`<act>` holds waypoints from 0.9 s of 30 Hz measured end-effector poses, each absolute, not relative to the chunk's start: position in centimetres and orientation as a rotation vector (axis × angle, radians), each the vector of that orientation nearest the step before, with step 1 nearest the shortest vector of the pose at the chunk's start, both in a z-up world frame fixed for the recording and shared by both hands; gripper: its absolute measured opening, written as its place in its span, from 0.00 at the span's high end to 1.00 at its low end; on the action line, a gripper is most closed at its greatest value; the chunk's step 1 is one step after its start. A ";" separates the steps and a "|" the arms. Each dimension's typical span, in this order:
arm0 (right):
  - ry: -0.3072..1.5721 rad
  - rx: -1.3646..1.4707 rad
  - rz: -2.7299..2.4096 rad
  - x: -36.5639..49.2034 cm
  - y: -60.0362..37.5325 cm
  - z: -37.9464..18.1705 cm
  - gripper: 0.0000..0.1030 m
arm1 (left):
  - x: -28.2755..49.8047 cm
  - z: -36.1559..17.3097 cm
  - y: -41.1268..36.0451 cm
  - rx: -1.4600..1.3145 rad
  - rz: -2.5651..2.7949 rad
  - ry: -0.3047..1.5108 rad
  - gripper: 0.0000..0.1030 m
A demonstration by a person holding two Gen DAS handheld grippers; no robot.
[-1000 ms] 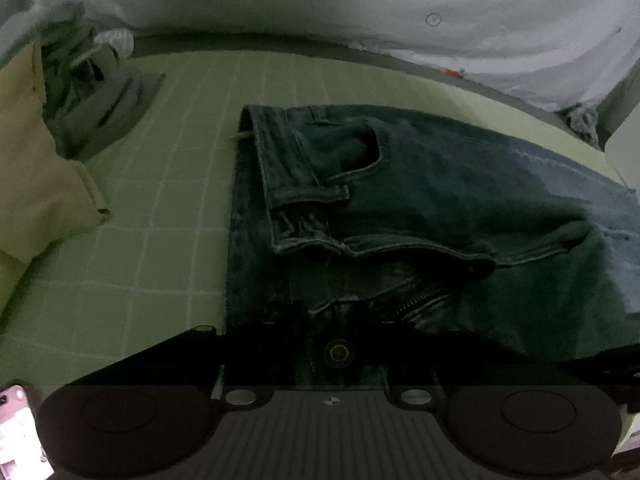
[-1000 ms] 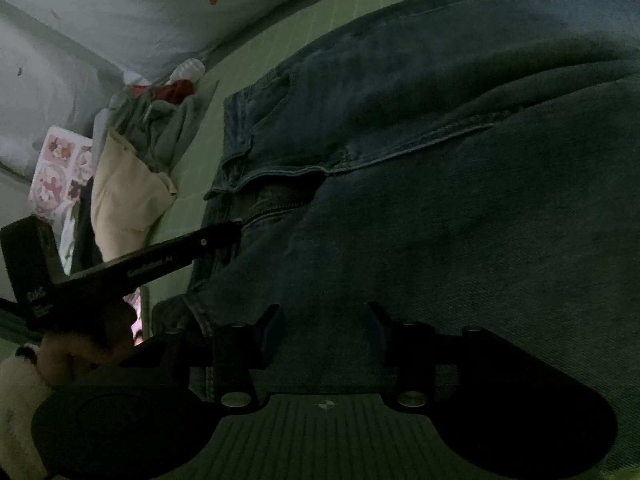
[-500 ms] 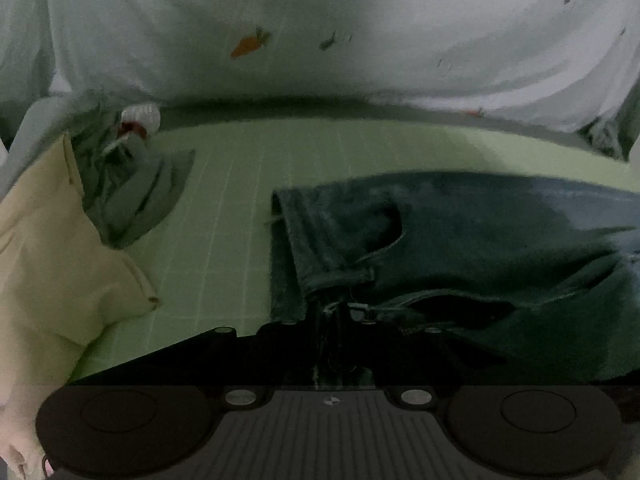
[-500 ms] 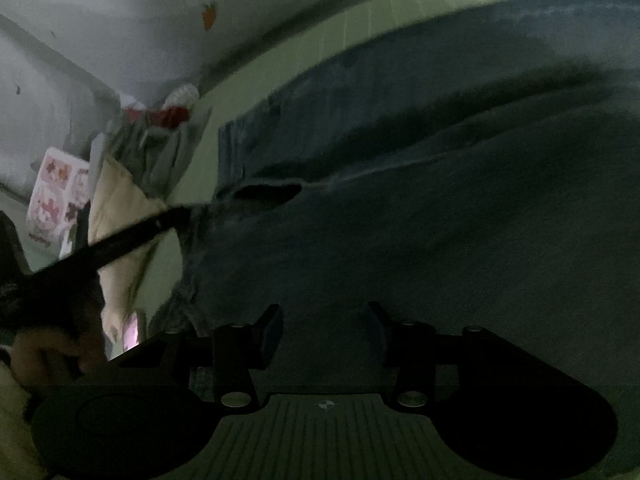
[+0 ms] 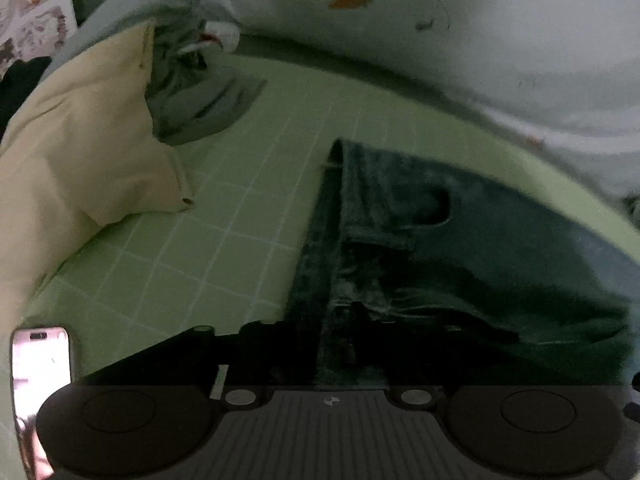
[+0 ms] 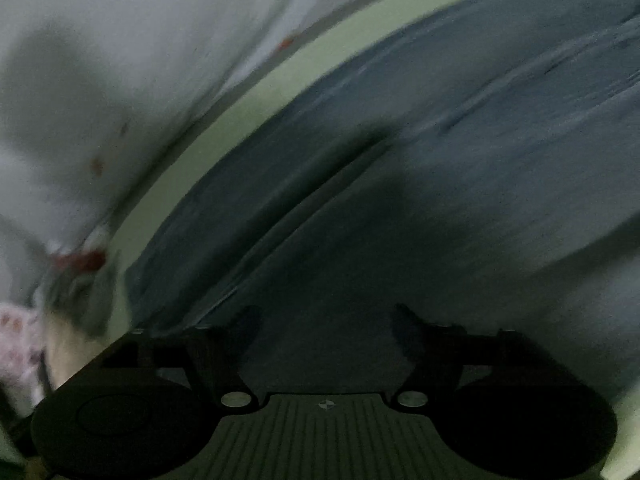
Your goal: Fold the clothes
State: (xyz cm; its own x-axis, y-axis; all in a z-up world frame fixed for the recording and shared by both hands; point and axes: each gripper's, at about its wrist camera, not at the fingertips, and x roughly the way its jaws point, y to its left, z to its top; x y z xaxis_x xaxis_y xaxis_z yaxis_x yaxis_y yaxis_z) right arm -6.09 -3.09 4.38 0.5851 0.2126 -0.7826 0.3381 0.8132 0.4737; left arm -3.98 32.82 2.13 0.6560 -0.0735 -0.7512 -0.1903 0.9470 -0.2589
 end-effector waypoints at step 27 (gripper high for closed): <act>0.813 0.624 -0.869 -15.7 -41.8 -1.0 0.00 | -4.7 -0.7 8.4 -0.251 -0.062 0.962 0.47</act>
State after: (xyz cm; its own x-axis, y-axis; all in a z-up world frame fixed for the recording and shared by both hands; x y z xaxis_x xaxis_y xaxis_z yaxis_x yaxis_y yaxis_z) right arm -15.70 -41.79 -0.98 0.3923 -0.4119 -0.8225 0.8478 0.5088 0.1495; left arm -4.69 8.44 -0.65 0.5728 -0.1631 -0.8033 -0.0593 0.9692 -0.2391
